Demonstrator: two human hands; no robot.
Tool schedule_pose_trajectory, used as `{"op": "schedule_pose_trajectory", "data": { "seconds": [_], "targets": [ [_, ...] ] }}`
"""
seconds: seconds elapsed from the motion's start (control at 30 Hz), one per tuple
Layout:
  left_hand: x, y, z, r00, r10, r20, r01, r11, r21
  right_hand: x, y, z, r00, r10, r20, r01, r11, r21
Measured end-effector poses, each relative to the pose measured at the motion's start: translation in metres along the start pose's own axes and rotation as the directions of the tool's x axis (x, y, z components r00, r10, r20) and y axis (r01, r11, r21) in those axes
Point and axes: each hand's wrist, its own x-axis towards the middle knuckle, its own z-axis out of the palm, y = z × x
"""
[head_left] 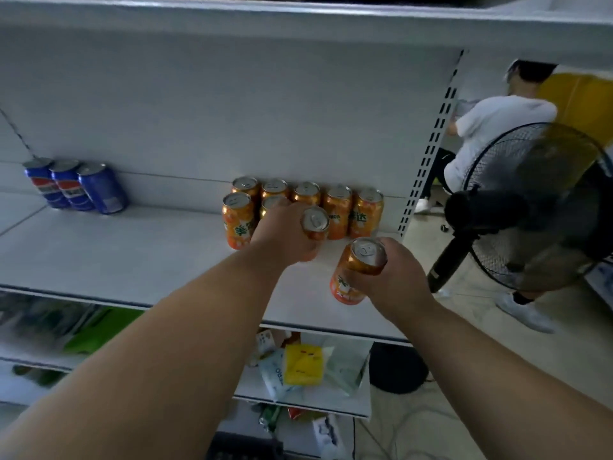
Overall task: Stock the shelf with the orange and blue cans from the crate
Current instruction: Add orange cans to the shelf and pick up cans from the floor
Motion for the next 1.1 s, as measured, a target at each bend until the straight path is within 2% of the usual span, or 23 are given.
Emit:
{"op": "schedule_pose_trajectory", "data": {
  "seconds": [0.07, 0.23, 0.33, 0.43, 0.53, 0.6, 0.67, 0.73, 0.87, 1.1],
  "targets": [
    [0.010, 0.002, 0.000, 1.000, 0.012, -0.008, -0.012, 0.999, 0.036, 0.007, 0.001, 0.000, 1.000, -0.008, 0.011, 0.008, 1.000, 0.014],
    [0.021, 0.004, 0.010, 0.999, 0.034, -0.030, -0.024, 0.959, 0.282, 0.020, 0.001, 0.006, 1.000, -0.007, 0.007, 0.007, 1.000, -0.010],
    [0.020, 0.003, 0.015, 0.997, 0.033, -0.066, -0.007, 0.932, 0.361, 0.023, -0.001, 0.010, 1.000, -0.009, 0.001, 0.009, 1.000, -0.016],
    [0.012, -0.005, 0.023, 0.993, 0.033, -0.114, 0.004, 0.950, 0.312, 0.022, -0.002, 0.015, 1.000, -0.005, -0.017, 0.005, 1.000, -0.024],
    [-0.013, -0.020, 0.039, 0.975, 0.044, -0.219, -0.004, 0.984, 0.176, 0.023, -0.002, 0.019, 1.000, 0.019, -0.022, -0.020, 0.999, -0.048],
    [-0.036, -0.030, 0.057, 0.987, 0.050, -0.155, -0.034, 0.994, 0.104, 0.029, -0.003, 0.020, 0.999, 0.023, -0.035, -0.026, 0.996, -0.081],
    [-0.054, -0.039, 0.076, 0.998, 0.060, 0.004, -0.060, 0.995, 0.082, 0.038, -0.003, 0.023, 0.997, 0.023, -0.068, -0.030, 0.994, -0.109],
    [-0.062, -0.048, 0.090, 0.996, 0.072, 0.060, -0.077, 0.994, 0.080, 0.049, -0.004, 0.030, 0.997, 0.027, -0.079, -0.036, 0.992, -0.123],
    [-0.059, -0.053, 0.096, 0.998, 0.065, 0.020, -0.066, 0.995, 0.071, 0.067, -0.001, 0.047, 0.995, 0.013, -0.102, -0.025, 0.992, -0.120],
    [-0.061, -0.053, 0.101, 0.998, 0.067, -0.013, -0.066, 0.995, 0.072, 0.072, 0.016, 0.071, 0.979, 0.098, -0.181, -0.131, 0.975, -0.180]
  ]
}}
